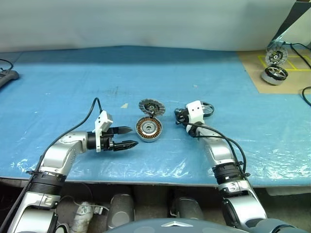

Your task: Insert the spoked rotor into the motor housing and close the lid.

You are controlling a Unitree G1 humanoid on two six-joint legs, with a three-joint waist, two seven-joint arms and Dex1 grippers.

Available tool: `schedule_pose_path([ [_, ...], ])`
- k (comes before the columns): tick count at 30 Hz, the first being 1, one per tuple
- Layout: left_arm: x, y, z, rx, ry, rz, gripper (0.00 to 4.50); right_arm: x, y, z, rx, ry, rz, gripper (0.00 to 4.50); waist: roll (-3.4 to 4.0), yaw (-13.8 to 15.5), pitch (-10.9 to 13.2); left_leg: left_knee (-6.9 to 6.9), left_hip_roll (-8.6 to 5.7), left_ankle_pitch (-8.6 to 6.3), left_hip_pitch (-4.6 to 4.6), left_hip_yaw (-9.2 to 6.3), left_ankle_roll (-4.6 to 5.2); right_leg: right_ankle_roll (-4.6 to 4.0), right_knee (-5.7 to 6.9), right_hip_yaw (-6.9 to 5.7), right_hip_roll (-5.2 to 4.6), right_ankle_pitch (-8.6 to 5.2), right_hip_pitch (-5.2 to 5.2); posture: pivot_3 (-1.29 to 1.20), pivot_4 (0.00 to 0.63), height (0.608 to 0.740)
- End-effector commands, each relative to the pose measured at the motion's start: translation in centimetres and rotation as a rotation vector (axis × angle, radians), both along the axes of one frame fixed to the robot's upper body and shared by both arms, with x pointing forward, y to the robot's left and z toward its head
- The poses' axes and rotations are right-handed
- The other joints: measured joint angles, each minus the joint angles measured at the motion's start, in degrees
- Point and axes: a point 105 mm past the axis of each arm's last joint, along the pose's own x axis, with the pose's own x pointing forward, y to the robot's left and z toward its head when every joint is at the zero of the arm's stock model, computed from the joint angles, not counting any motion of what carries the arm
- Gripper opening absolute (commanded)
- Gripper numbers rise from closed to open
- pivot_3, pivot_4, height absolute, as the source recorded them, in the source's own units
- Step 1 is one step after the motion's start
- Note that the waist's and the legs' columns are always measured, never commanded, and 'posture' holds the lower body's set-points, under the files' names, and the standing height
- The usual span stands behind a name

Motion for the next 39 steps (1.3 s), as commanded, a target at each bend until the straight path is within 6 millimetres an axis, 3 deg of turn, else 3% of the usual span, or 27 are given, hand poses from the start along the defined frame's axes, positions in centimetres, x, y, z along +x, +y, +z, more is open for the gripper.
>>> schedule_pose_path([
  [1,0.1,-0.1,1.3,-0.012,-0.049,-0.022,4.01,-0.9,0.3,-1.9,-0.004,0.081,0.019,0.65,0.0,0.0,0.0,0.0,0.0,0.0,0.0,0.0,0.0,0.0,0.0,0.0,0.0,0.0,-0.01,0.0,0.15,0.74],
  [6,-0.4,-0.5,1.6,-0.022,-0.052,-0.051,4.01,-2.2,-0.2,0.8,0.042,0.006,0.085,0.65,0.0,0.1,0.0,-0.07,-0.01,-0.03,-0.09,0.02,0.04,0.0,-0.04,0.01,0.0,0.0,-0.1,0.0,0.15,0.74],
  [9,-1.1,-0.7,1.7,-0.033,-0.048,-0.068,4.01,-4.0,-1.0,2.0,0.019,-0.029,0.161,0.65,0.01,0.3,0.0,-0.08,-0.03,-0.02,-0.34,0.02,0.05,0.0,-0.07,0.01,0.0,0.0,-0.3,0.0,0.15,0.74],
  [13,-1.8,-1.0,1.6,-0.008,-0.079,-0.084,4.01,-7.5,-0.3,2.7,0.003,0.036,0.36,0.65,0.02,0.1,0.0,-0.05,-0.02,-0.06,-0.51,0.01,0.14,0.01,-0.06,0.0,0.01,0.0,-0.48,0.0,0.15,0.74],
  [17,-1.3,-0.9,1.9,-0.008,-0.123,-0.047,4.01,-9.0,0.6,4.6,0.031,0.066,0.498,0.65,0.04,0.0,0.0,-0.05,0.03,-0.06,-0.41,0.01,0.14,0.02,-0.01,0.0,0.03,0.0,-0.48,0.0,0.15,0.74],
  [26,1.4,0.7,3.5,0.036,-0.272,0.065,4.01,-6.9,4.1,5.7,0.043,0.077,0.635,0.65,0.04,0.1,0.0,-0.03,0.02,-0.05,-0.42,0.02,0.12,0.0,0.03,0.0,0.03,0.0,-0.49,0.0,0.15,0.74],
  [31,2.2,1.7,4.3,0.056,-0.34,0.125,4.01,-6.7,4.8,5.4,0.003,0.095,0.699,0.65,0.04,0.1,0.0,0.01,0.0,0.13,-0.67,0.02,0.14,0.0,0.0,-0.02,0.02,0.01,-0.63,0.0,0.15,0.74],
  [39,3.6,4.3,3.7,0.096,-0.32,0.255,4.01,-6.2,5.7,5.5,-0.004,0.067,0.707,0.65,0.04,0.1,0.0,0.16,0.03,0.05,-0.71,0.01,0.07,-0.01,0.13,-0.03,0.02,0.01,-0.69,0.0,0.15,0.74],
])
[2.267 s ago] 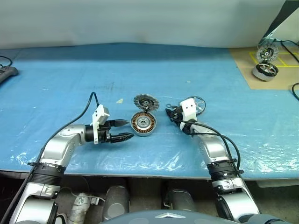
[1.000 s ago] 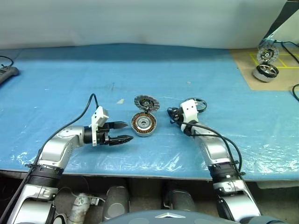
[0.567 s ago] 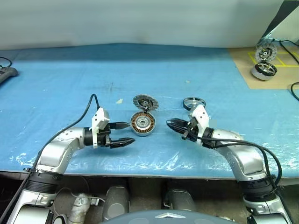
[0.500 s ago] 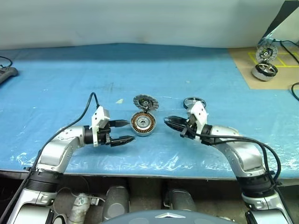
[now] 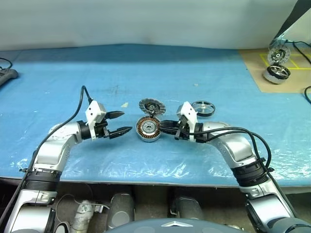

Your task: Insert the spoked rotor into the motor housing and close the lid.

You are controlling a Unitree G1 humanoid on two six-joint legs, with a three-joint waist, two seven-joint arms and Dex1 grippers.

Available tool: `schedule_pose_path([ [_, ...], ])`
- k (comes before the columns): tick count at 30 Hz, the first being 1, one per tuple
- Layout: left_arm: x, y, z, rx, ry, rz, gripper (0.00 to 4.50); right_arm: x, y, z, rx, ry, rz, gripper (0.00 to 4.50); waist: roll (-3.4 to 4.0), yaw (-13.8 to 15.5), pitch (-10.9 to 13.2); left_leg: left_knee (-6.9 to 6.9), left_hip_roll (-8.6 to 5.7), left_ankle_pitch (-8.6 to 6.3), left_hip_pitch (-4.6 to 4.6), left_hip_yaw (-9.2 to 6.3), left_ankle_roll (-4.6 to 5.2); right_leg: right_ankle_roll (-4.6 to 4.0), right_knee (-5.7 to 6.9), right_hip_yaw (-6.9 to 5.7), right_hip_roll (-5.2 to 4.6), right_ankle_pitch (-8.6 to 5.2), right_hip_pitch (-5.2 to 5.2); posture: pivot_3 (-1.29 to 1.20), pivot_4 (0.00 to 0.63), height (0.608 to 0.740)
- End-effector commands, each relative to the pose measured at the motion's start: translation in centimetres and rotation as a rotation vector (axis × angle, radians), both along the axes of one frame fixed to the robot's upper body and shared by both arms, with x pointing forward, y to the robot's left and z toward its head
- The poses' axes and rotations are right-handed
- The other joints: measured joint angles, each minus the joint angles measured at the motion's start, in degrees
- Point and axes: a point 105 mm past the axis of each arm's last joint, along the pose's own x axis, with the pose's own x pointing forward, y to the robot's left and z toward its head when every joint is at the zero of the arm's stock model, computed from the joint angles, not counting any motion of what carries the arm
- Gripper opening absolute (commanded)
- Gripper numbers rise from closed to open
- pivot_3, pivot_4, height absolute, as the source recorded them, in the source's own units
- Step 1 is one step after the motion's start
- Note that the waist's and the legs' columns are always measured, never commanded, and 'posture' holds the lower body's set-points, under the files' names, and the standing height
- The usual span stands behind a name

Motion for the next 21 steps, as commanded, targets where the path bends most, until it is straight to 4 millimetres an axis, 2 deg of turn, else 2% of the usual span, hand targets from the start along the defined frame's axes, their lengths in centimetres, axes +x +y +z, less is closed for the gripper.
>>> schedule_pose_path([
  [1,1.4,2.4,1.0,0.004,-0.041,0.117,4.01,0.5,0.8,1.4,0.016,-0.07,0.006,0.65,0.0,0.0,0.0,0.02,0.01,-0.01,0.01,0.0,-0.03,0.0,0.03,0.0,0.0,0.0,0.0,0.0,0.15,0.74],
  [3,3.1,4.4,1.2,-0.027,-0.012,0.213,4.01,0.9,0.9,1.8,0.045,-0.081,-0.026,0.65,0.0,0.0,0.0,0.1,0.03,-0.01,0.02,0.0,-0.03,-0.01,0.12,0.0,0.0,0.0,0.0,0.0,0.15,0.74],
  [6,4.6,6.4,1.6,-0.029,-0.001,0.278,4.01,1.1,1.0,1.9,0.055,-0.094,-0.06,0.65,-0.04,0.1,0.0,0.24,0.04,-0.01,0.01,-0.03,-0.05,-0.01,0.27,-0.01,0.01,0.0,-0.01,0.0,0.15,0.74],
  [8,5.2,7.1,1.7,-0.039,0.007,0.294,4.01,0.8,1.3,1.6,0.062,-0.086,-0.06,0.65,-0.04,0.1,0.0,0.32,0.0,0.0,-0.01,-0.03,-0.09,0.0,0.27,0.02,-0.01,0.01,0.01,0.0,0.15,0.74],
  [10,5.3,7.0,1.9,-0.06,0.011,0.266,4.01,0.5,1.5,1.5,0.073,-0.068,-0.051,0.65,-0.05,0.2,0.0,0.35,-0.02,0.0,-0.03,-0.03,-0.1,0.0,0.26,0.03,-0.03,0.01,0.02,0.0,0.15,0.74],
  [14,4.2,5.4,1.7,-0.077,0.032,0.163,4.01,0.3,1.7,1.4,0.068,-0.059,-0.031,0.65,-0.05,0.1,0.0,0.35,0.02,0.0,-0.15,-0.03,-0.1,0.0,0.27,0.0,-0.02,0.01,-0.08,0.0,0.15,0.74],
  [17,2.3,3.1,0.9,-0.089,0.065,0.057,4.01,0.2,2.2,1.2,0.064,-0.052,-0.011,0.65,-0.05,0.0,0.0,0.35,0.04,0.0,-0.14,-0.03,-0.11,0.0,0.27,0.0,-0.02,0.0,-0.08,0.0,0.15,0.74],
  [21,-1.3,0.1,-0.1,-0.091,0.113,-0.068,4.01,0.3,2.8,0.9,0.057,-0.045,0.006,0.65,-0.07,0.0,0.0,0.34,0.09,-0.01,-0.15,-0.02,-0.1,-0.02,0.28,-0.02,-0.01,0.0,-0.1,0.0,0.15,0.74],
])
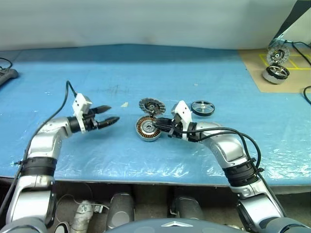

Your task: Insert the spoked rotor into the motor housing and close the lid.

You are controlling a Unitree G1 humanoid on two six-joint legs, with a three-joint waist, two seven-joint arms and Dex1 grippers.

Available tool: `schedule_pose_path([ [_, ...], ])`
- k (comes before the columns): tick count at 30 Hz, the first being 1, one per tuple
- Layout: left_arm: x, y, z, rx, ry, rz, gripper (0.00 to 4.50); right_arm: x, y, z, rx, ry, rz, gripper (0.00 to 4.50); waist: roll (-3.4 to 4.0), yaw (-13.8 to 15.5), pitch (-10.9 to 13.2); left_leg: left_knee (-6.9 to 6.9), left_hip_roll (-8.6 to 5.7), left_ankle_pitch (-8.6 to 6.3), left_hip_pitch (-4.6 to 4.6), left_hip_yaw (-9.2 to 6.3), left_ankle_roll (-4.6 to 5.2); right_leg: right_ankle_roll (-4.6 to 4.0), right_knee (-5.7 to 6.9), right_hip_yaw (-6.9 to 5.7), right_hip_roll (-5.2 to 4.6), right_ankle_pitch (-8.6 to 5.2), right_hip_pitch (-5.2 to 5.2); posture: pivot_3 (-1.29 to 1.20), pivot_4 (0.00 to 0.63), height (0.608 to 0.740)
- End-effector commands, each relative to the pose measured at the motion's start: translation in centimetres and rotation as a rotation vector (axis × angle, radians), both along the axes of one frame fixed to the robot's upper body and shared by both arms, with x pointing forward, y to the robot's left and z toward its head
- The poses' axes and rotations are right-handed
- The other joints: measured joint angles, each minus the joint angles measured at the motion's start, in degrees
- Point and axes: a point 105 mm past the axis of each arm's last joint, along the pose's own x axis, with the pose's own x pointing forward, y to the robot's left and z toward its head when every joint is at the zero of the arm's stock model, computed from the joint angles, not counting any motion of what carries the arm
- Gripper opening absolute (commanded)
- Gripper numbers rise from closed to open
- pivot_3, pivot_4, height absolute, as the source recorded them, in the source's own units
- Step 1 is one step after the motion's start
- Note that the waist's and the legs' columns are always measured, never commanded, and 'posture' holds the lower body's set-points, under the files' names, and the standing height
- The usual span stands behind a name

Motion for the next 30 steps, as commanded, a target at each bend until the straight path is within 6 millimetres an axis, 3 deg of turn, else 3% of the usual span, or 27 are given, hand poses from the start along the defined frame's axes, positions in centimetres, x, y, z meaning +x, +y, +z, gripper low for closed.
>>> schedule_pose_path([
  [1,-2.9,-2.5,0.6,-0.012,-0.004,-0.125,4.01,-0.1,0.9,0.9,0.012,-0.036,0.045,0.65,-0.01,0.0,0.0,0.0,0.01,0.0,0.01,0.0,0.0,0.0,0.0,0.0,0.0,0.0,0.0,0.0,0.15,0.74],
  [5,-5.3,-3.7,-0.6,0.034,-0.008,-0.146,4.01,-0.1,1.4,0.9,0.009,-0.037,0.059,0.65,-0.01,0.0,0.0,0.0,0.01,-0.1,0.04,0.01,0.16,0.0,0.01,0.01,0.0,0.0,0.02,0.0,0.15,0.74],
  [14,-3.2,-2.4,0.0,0.065,-0.078,-0.063,4.01,0.3,1.1,0.0,-0.028,-0.042,0.046,0.65,-0.01,0.0,0.0,0.07,-0.01,-0.06,0.15,0.02,0.09,0.01,0.04,0.04,0.01,0.01,0.14,0.0,0.15,0.74],
  [30,-2.7,-2.7,-0.6,0.059,-0.064,-0.067,4.01,1.0,2.0,-0.9,-0.139,-0.109,0.093,0.65,-0.01,-0.1,0.0,0.07,0.02,-0.03,0.15,0.02,0.04,0.0,0.11,0.03,0.02,0.01,0.1,0.0,0.15,0.74],
])
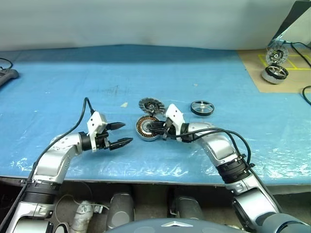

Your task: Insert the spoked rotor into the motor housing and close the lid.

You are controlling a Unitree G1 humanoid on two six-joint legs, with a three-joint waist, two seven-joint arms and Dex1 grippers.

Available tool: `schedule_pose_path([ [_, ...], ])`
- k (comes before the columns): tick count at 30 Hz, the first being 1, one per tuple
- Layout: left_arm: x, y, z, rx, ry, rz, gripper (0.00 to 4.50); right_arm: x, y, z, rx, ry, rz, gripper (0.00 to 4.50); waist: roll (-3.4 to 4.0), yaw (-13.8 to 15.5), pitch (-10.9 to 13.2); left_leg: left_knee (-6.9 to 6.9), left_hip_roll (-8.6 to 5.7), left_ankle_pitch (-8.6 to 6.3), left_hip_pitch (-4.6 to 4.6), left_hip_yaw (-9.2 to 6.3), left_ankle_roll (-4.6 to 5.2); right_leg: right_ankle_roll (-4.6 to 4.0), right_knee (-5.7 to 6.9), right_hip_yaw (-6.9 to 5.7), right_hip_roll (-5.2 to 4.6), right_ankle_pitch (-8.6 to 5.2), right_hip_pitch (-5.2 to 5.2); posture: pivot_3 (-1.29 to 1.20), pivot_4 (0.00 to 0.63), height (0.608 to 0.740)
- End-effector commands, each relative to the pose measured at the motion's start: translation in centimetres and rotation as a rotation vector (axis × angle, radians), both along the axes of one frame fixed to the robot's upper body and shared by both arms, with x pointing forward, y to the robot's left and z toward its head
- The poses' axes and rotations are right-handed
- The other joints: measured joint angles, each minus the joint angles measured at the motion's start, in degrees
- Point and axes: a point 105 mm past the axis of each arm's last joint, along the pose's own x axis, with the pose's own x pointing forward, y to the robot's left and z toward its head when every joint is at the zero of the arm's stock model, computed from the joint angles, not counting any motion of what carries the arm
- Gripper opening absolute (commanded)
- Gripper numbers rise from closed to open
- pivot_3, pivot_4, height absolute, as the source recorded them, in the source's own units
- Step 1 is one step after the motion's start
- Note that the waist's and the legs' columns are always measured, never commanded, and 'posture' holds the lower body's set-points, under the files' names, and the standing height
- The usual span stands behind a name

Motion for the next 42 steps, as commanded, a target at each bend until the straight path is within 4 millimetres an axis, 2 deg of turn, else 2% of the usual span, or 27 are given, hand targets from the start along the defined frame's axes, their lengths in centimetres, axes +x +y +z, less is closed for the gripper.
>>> schedule_pose_path([
  [1,0.4,0.0,0.8,-0.002,-0.042,-0.007,4.01,0.5,0.6,0.3,-0.021,-0.05,0.019,0.65,0.0,0.0,0.0,0.02,0.0,0.01,0.0,0.0,-0.01,0.0,0.01,0.0,0.0,0.0,0.0,0.0,0.15,0.74],
  [20,0.0,-0.3,0.8,-0.007,-0.047,-0.016,4.01,0.5,-0.1,-0.5,-0.054,-0.011,0.025,0.65,0.0,0.0,0.0,0.23,0.03,-0.07,0.02,0.0,0.12,0.0,0.18,0.02,0.0,0.0,0.02,0.0,0.15,0.74],
  [30,0.2,-0.3,0.7,-0.009,-0.043,-0.011,4.01,0.7,-1.1,-1.2,-0.089,-0.015,-0.005,0.65,0.0,0.1,0.0,0.26,0.03,-0.08,0.02,0.0,0.12,0.0,0.2,0.02,0.0,0.0,0.04,0.0,0.15,0.74],
  [42,0.1,-0.4,0.6,-0.008,-0.042,-0.02,4.01,0.8,-1.2,-1.0,-0.098,-0.038,-0.009,0.65,0.0,0.1,0.0,0.27,0.03,-0.08,0.02,-0.01,0.12,0.0,0.2,0.02,-0.01,0.0,0.05,0.0,0.15,0.74],
])
